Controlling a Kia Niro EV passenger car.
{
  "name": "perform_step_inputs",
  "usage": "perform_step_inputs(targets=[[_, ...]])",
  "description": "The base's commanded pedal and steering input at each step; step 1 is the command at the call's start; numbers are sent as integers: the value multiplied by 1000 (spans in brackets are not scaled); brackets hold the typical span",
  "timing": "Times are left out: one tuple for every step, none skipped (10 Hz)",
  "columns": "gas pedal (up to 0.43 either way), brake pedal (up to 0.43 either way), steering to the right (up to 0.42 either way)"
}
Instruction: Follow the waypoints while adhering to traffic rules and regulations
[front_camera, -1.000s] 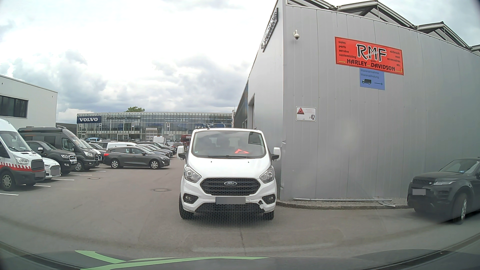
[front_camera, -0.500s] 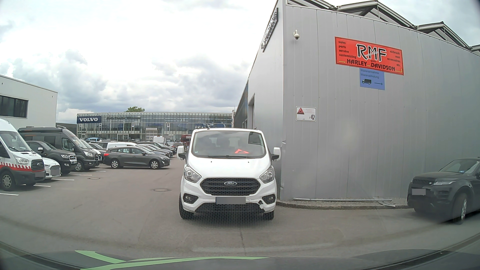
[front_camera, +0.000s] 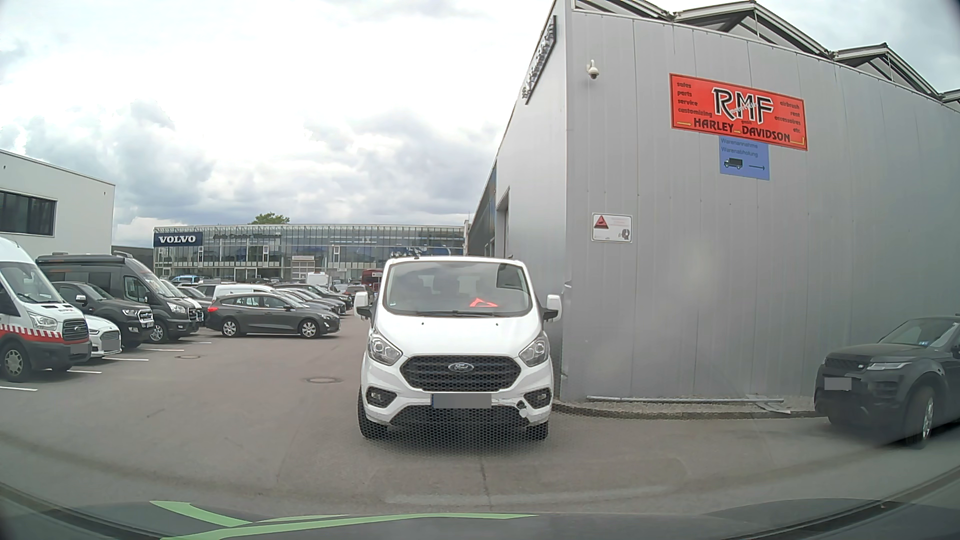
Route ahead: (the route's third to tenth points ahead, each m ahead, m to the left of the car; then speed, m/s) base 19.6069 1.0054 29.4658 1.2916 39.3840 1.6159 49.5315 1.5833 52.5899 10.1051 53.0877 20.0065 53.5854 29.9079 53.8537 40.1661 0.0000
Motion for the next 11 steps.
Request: perform_step_inputs(targets=[[0, 445, 5], [0, 451, 6], [0, 451, 6], [0, 451, 6], [0, 451, 6], [0, 451, 6], [0, 451, 6], [0, 451, 6], [0, 451, 6], [0, 451, 5], [0, 451, 6]])
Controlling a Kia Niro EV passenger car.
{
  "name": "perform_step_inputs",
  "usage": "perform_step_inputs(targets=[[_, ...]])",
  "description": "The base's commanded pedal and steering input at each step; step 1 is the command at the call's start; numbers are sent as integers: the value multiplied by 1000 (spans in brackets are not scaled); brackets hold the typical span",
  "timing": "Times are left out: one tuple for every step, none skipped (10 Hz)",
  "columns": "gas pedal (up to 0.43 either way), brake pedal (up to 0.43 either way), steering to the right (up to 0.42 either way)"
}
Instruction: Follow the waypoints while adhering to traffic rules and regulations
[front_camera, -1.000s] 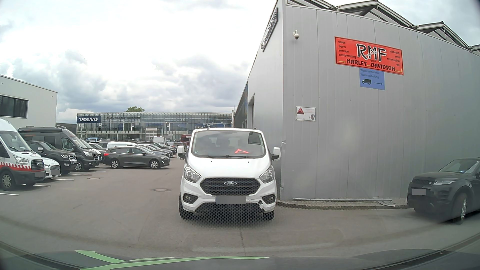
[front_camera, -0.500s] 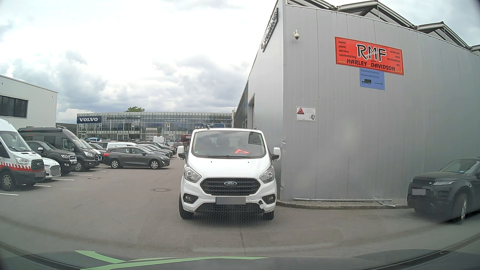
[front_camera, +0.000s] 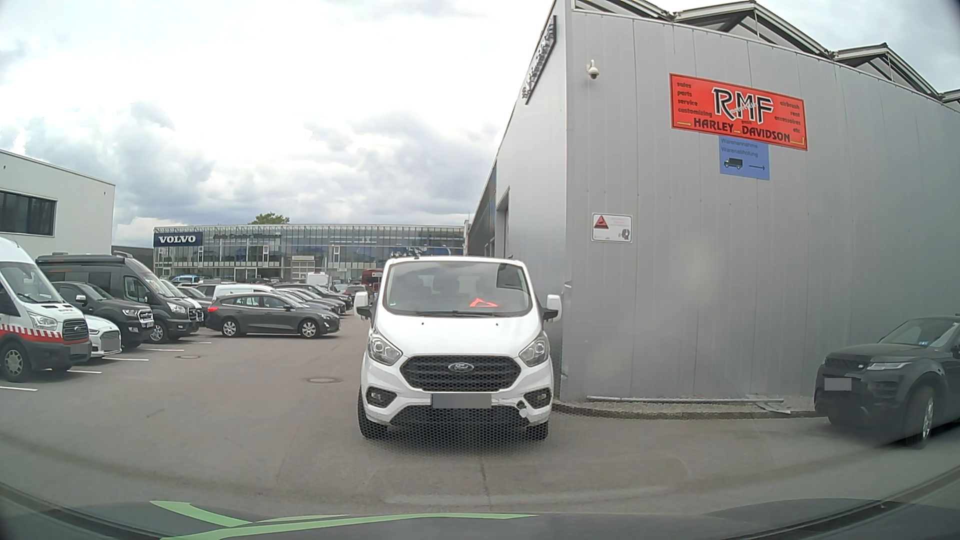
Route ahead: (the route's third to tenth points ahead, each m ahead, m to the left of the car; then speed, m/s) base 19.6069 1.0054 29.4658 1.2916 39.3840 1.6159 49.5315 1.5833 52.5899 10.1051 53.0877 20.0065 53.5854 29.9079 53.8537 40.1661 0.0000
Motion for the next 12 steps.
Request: perform_step_inputs(targets=[[0, 451, 6], [0, 451, 6], [0, 457, 6], [0, 457, 6], [0, 451, 6], [0, 457, 5], [0, 457, 5], [0, 451, 6], [0, 457, 6], [0, 457, 6], [0, 451, 5], [0, 451, 6]])
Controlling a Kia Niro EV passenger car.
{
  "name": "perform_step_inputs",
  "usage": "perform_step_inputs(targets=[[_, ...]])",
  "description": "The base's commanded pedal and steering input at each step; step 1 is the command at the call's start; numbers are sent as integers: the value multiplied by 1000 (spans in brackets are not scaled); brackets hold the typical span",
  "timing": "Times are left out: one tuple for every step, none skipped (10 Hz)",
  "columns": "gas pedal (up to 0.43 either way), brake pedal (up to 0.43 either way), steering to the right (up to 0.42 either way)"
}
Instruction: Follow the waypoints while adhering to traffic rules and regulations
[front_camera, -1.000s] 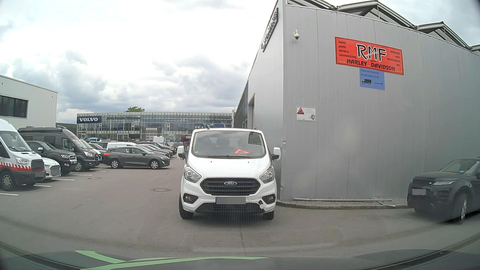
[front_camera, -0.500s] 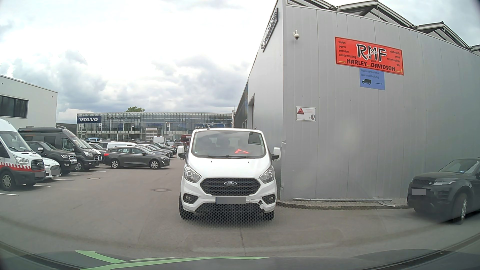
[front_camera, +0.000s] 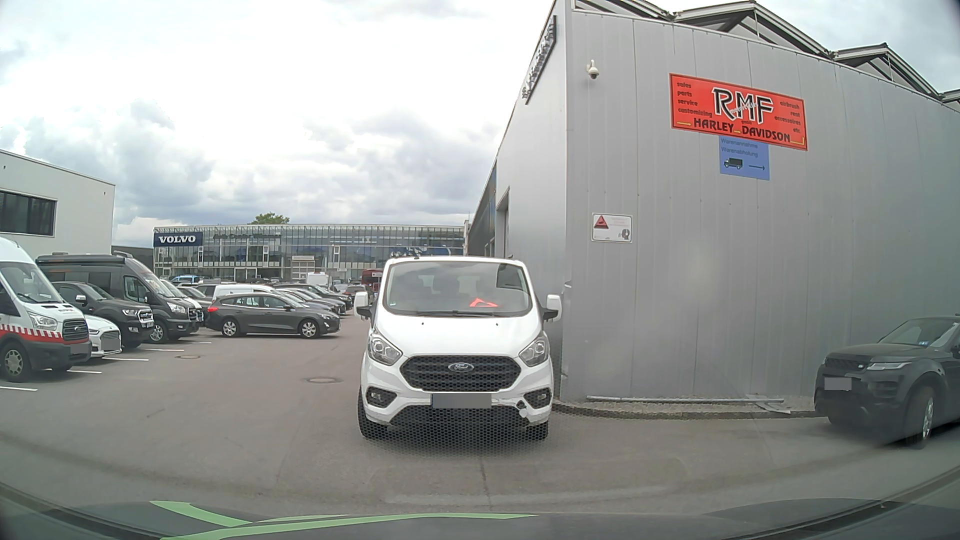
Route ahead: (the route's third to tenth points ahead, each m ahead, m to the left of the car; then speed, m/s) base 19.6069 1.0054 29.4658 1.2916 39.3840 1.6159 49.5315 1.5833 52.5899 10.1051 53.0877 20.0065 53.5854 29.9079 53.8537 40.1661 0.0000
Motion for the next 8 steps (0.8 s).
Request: perform_step_inputs(targets=[[0, 451, 6], [0, 451, 6], [0, 451, 6], [0, 451, 6], [0, 457, 5], [0, 451, 6], [0, 457, 6], [0, 457, 5]])
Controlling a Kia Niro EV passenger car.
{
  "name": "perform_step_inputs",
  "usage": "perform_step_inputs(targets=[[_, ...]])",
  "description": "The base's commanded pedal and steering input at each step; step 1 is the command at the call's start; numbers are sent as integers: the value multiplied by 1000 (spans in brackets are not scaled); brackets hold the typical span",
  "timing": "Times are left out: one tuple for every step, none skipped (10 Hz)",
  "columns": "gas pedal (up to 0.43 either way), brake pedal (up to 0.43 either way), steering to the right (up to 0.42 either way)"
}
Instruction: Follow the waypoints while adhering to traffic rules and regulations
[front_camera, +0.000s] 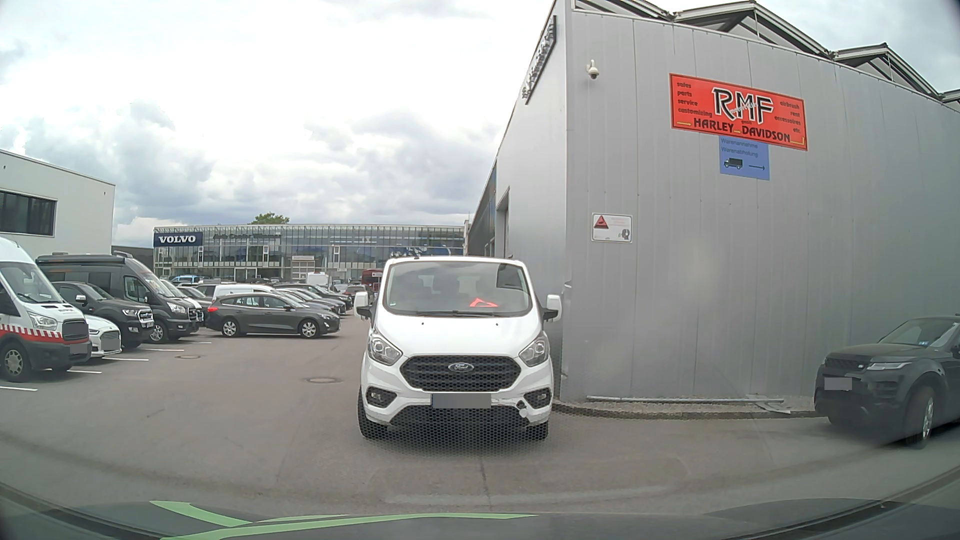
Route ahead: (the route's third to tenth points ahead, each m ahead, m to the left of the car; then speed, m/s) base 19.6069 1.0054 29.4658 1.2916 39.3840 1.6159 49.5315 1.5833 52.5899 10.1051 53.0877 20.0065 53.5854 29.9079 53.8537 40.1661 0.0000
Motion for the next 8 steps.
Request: perform_step_inputs(targets=[[0, 457, 6], [0, 457, 6], [0, 457, 6], [0, 457, 6], [0, 457, 6], [0, 457, 6], [0, 457, 6], [0, 457, 6]])
